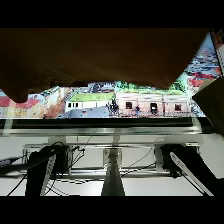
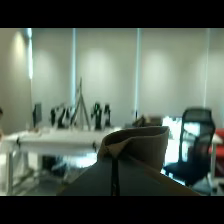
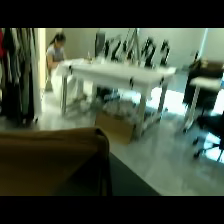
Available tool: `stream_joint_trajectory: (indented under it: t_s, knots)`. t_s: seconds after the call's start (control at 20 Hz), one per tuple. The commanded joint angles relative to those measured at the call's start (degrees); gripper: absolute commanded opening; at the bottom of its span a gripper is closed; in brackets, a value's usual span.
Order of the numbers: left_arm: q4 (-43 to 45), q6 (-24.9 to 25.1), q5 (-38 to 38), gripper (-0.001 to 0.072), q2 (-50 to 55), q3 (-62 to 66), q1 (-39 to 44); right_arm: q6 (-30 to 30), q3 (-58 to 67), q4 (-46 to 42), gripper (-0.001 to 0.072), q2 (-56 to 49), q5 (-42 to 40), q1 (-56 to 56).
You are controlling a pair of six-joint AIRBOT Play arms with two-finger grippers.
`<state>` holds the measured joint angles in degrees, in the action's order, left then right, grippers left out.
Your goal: Fold the clothes and pants, and hang the long-sleeved shirts on hangers.
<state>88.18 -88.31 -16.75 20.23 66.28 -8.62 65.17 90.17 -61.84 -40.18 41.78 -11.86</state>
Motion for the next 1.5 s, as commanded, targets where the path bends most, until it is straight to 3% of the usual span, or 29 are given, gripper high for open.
stream_joint_trajectory:
  t_s: [0.0,0.2,0.45,0.7,0.8,1.05,1.3,1.35,1.4,1.45]
  knots:
    - [0.09,-1.29,5.73,0.002,-0.96,-0.02,-0.07,-0.42,0.07,-1.73,0.0012,6.03,-5.66,0.07]
    - [0.02,-1.31,6.93,0.0018,6.67,-0.02,-0.04,-0.35,0.02,-7.87,0.0012,3.98,-7.76,0.07]
    - [0.07,-0.44,2.14,0.0019,27.28,-0.04,3.39,0.17,-0.09,-10.69,0.0012,-12.02,4.33,0.07]
    - [0.07,14.51,3.13,0.0019,47.91,-0.02,11.34,6.78,-0.07,-20.68,0.0012,-33.03,4.04,1.2]
    - [0.07,16.83,7.17,0.0019,54.21,-0.02,13.07,9.84,-0.07,-20.65,0.0012,-39.82,1.25,3.85]
    - [0.02,16.74,31.21,0.002,64.43,-0.02,16.37,20.5,-0.07,-20.41,0.0012,-51.01,-7.15,11.02]
    - [0.04,16.76,33.48,0.0029,68.96,-0.04,19.78,23.3,-0.07,-20.37,0.0015,-54.16,-7.21,13.31]
    - [0.02,16.76,33.44,0.0031,69.53,-0.04,20.09,23.3,-0.07,-20.39,0.0112,-54.14,-7.37,13.29]
    - [0.02,16.76,32.89,0.0118,69.85,-0.07,20.37,23.3,-0.07,-20.41,0.0368,-54.12,-7.3,13.29]
    - [0.02,16.76,31.61,0.0372,69.79,-0.07,20.5,23.3,-0.07,-20.55,0.0627,-54.12,-7.26,13.31]
